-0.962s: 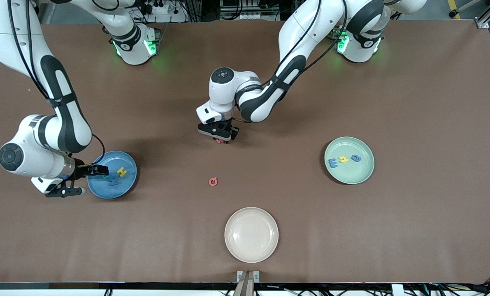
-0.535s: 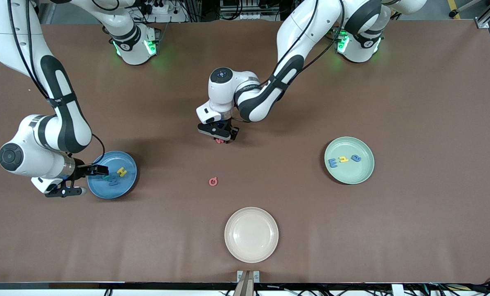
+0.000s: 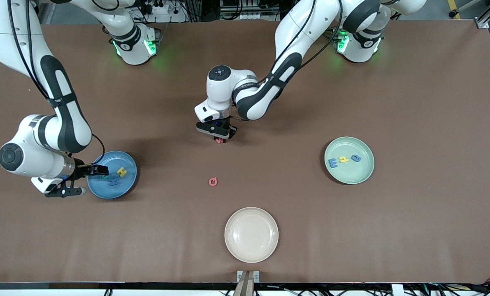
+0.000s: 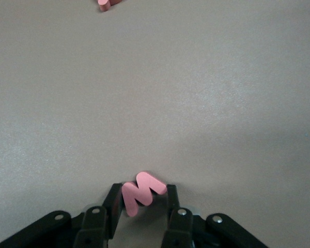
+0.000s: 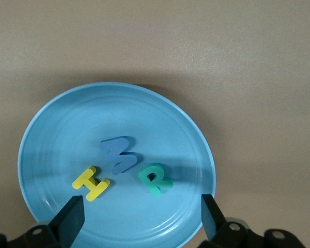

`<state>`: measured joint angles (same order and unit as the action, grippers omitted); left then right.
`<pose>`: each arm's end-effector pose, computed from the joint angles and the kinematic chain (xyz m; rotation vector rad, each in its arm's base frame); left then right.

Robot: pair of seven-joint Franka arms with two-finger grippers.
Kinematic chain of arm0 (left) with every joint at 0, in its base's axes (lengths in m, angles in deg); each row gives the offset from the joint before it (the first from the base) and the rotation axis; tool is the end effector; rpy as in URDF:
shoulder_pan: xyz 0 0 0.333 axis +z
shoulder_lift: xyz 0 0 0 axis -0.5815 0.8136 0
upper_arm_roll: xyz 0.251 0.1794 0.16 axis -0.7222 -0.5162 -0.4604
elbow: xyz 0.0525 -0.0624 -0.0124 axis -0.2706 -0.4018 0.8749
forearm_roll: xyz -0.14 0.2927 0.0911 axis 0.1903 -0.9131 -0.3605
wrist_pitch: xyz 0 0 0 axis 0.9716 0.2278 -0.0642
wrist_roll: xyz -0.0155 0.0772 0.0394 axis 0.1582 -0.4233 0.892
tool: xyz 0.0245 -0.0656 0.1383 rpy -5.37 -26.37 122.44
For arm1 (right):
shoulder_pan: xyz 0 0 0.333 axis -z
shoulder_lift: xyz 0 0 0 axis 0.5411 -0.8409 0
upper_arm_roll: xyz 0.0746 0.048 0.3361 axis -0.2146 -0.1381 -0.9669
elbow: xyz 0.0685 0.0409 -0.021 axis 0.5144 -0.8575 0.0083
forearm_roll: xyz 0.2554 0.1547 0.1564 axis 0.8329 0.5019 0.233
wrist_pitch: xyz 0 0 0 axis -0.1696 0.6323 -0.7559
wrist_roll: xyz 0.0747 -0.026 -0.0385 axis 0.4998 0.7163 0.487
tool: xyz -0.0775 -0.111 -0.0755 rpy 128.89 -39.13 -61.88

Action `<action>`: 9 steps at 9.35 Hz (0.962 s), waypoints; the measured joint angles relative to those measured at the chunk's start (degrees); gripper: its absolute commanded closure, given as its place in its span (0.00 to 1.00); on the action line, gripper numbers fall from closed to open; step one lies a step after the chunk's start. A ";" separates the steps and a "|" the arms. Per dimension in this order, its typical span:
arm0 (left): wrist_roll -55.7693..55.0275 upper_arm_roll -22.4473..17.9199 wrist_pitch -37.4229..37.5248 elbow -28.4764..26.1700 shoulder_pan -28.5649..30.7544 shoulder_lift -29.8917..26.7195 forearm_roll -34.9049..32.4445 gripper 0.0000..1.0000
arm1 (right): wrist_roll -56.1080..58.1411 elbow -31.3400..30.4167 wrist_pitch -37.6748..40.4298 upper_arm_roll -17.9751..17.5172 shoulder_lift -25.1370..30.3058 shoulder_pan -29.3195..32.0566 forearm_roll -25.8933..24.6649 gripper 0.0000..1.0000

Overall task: Sort uppercase to blue plate, lowercase to green plate
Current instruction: 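Lower the left gripper onto the pink m and close it, then carry the m to the green plate while the right gripper reaches the Q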

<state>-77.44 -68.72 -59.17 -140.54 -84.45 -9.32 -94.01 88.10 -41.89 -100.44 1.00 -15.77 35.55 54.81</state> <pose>0.4018 -0.6186 0.1799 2.9990 -0.4644 0.3861 0.6073 -0.0526 0.2581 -3.0881 -0.0978 0.1654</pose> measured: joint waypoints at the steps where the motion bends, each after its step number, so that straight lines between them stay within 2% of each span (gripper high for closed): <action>1: -0.02 -0.01 0.00 0.00 0.00 0.00 0.00 0.74 | 0.00 0.00 0.00 0.00 0.00 0.00 0.00 0.00; 4: -0.22 -1.38 0.00 0.39 0.76 0.01 0.00 0.80 | 0.00 0.00 0.00 -0.04 0.00 -0.02 0.00 0.00; 5: -0.21 -1.70 -0.09 0.79 2.74 -0.06 0.00 0.88 | -0.03 0.06 -0.01 -0.10 0.01 -0.07 0.00 0.00; 7: 0.13 -1.04 -0.23 1.77 7.76 -1.79 0.00 0.89 | -0.34 0.84 -0.01 -0.36 0.04 -0.54 0.04 0.00; 9: 1.45 2.23 0.02 1.96 14.04 -4.65 0.07 0.89 | -4.92 2.30 0.00 -0.64 0.03 -3.13 0.09 0.00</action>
<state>-75.99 -66.50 -59.15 -138.59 -70.41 -13.97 -93.94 83.18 -39.59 -100.43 0.36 -15.74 32.42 54.89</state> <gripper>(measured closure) 0.612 0.000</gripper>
